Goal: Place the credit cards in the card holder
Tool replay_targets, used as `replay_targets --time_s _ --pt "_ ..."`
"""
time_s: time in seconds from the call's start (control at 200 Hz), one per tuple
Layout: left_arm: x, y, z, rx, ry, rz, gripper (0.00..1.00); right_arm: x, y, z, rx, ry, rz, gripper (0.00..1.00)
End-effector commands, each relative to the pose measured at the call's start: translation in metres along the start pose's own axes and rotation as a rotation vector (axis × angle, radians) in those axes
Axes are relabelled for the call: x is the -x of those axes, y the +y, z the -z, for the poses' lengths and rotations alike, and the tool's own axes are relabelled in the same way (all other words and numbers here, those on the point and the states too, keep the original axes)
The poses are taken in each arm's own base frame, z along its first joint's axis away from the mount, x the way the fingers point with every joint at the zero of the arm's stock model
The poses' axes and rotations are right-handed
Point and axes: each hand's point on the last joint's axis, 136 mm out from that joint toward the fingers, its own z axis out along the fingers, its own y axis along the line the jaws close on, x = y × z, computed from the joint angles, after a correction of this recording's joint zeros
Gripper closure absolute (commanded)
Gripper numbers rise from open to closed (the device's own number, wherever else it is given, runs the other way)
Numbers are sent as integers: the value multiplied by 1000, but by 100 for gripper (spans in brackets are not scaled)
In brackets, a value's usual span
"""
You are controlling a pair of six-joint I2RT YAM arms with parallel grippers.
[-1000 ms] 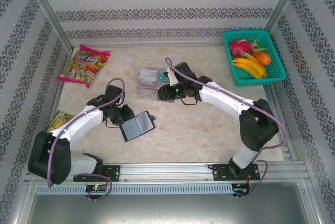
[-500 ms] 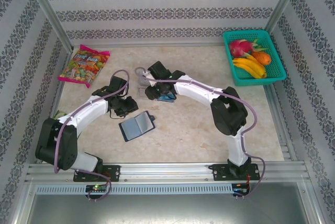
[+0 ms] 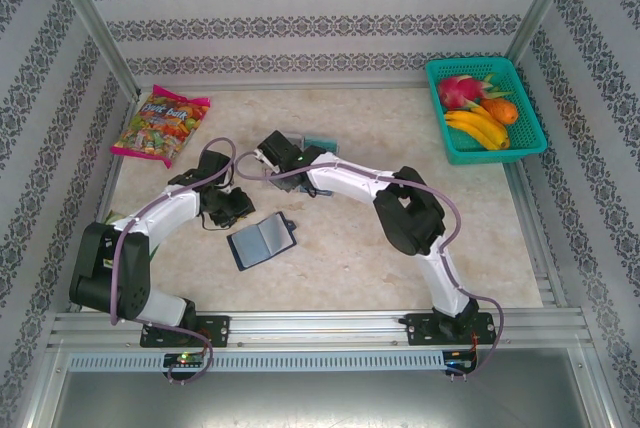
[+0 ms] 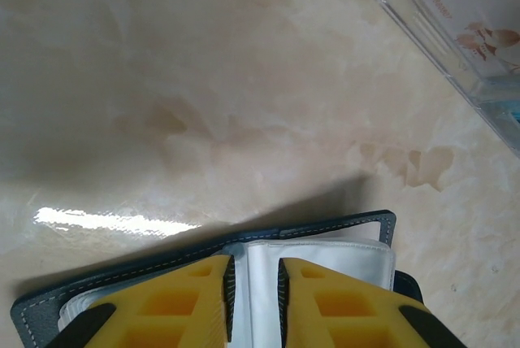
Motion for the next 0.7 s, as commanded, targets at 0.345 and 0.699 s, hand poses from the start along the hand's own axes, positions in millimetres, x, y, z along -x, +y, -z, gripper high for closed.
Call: replay_targets --time_s 0.345,0.699 --pt "0 -2 2 -55 -6 -22 76 4 -6 -23 -204 7 151 63" --pt "-2 -1 1 -52 -2 -23 76 -4 -1 -25 -198 -4 152 74"
